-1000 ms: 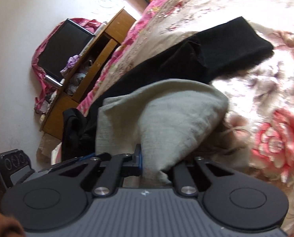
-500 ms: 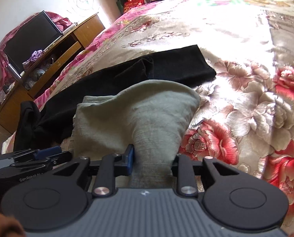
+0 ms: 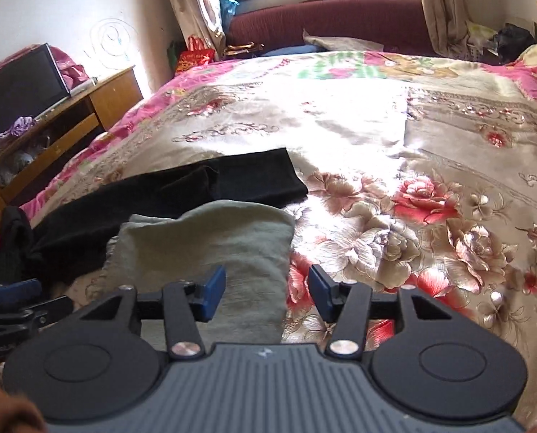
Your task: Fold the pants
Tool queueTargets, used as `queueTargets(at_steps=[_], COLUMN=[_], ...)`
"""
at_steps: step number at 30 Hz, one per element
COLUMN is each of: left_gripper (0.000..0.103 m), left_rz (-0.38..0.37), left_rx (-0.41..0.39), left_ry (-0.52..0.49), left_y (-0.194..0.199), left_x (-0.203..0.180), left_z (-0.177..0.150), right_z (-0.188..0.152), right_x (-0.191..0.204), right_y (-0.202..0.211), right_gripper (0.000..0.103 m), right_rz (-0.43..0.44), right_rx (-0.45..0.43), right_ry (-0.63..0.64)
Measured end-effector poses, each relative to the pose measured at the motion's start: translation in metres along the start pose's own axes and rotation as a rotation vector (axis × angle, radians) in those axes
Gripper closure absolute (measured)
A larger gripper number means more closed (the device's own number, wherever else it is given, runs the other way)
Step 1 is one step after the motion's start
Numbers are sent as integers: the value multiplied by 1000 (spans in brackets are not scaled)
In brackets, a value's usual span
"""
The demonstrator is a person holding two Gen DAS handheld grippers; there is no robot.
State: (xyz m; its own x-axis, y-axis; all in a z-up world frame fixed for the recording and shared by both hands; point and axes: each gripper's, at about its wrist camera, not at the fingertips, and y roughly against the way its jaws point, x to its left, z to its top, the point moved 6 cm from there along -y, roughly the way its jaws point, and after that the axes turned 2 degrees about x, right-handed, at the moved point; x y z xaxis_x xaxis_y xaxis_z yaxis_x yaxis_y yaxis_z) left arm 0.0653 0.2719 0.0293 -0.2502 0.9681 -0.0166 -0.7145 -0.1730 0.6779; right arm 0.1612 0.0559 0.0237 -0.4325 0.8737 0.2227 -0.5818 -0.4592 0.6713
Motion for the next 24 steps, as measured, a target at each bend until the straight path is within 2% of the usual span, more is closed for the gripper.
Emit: queueTargets(at_steps=[4, 5, 6, 13, 24], left_gripper=[10, 3, 0, 0, 0], left_rz=[16, 28, 39, 38, 55], left_rx=[-48, -59, -68, -58, -49], left_ry=[-4, -5, -8, 5, -5], left_y=[18, 23, 27, 42, 49], left_x=[-14, -16, -18, -25, -35], left_z=[-2, -4, -6, -23, -32], right_z=[-15, -21, -26, -55, -66], right_x=[27, 35, 39, 57, 49], right_y=[26, 31, 35, 51, 58], right_gripper=[51, 51, 51, 51, 49], right_rz=[98, 112, 124, 165, 161], right_rx=[-15, -16, -15, 5, 21], right_ry=[-3, -7, -12, -36, -75])
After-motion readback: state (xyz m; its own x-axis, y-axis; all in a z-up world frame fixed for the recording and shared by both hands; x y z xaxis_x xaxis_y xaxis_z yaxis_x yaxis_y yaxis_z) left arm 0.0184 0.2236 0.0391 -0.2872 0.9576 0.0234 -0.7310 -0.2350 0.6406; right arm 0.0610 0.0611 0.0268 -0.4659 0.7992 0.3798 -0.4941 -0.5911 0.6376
